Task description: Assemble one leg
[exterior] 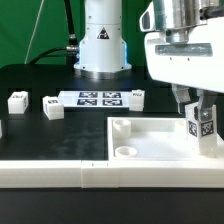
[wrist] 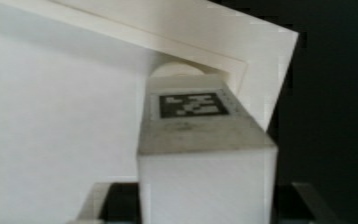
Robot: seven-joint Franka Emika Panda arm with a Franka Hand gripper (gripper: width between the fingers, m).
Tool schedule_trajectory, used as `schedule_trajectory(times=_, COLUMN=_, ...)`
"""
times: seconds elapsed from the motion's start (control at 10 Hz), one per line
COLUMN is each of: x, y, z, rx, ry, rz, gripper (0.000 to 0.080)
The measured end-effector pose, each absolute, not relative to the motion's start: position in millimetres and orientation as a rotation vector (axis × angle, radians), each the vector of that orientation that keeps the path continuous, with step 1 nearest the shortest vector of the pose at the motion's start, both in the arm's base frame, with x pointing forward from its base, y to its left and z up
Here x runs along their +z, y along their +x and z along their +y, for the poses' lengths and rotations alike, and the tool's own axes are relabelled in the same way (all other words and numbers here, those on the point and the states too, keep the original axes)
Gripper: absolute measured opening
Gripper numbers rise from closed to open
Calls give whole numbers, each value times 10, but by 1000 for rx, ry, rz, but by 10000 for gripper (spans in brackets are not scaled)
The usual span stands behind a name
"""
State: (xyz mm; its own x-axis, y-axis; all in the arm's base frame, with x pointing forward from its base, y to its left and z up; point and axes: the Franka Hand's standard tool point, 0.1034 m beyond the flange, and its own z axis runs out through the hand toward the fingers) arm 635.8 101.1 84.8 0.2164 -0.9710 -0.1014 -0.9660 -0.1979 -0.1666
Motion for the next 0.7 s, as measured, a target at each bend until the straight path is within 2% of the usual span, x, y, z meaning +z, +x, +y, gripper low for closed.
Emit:
schedule_trajectory(times=0.1, x=848, y=6353, z=1014, rx=-24, ry=-2247, rz=1899, gripper=294)
schedule_trajectory(times=0.2, x=847, y=6347, z=1033, rx=-1, ry=-2153, rz=1995, gripper=347)
schedule_trajectory(times=0.3, x=842, y=6345, z=1038, rx=-7, ry=-2199, rz=1945, gripper=347)
schedule_trajectory(times=0.4, x=842, y=6344, z=1045, rx=-12, ry=-2238, rz=1899, gripper=513)
schedule_trajectory(times=0.5, x=843, y=6341, z=1064, rx=-17, ry=-2275, rz=1853, gripper=622)
schedule_trajectory(times=0.7, x=847, y=6341, z=1089, rx=-45, ry=-2460, rz=1608, gripper=644)
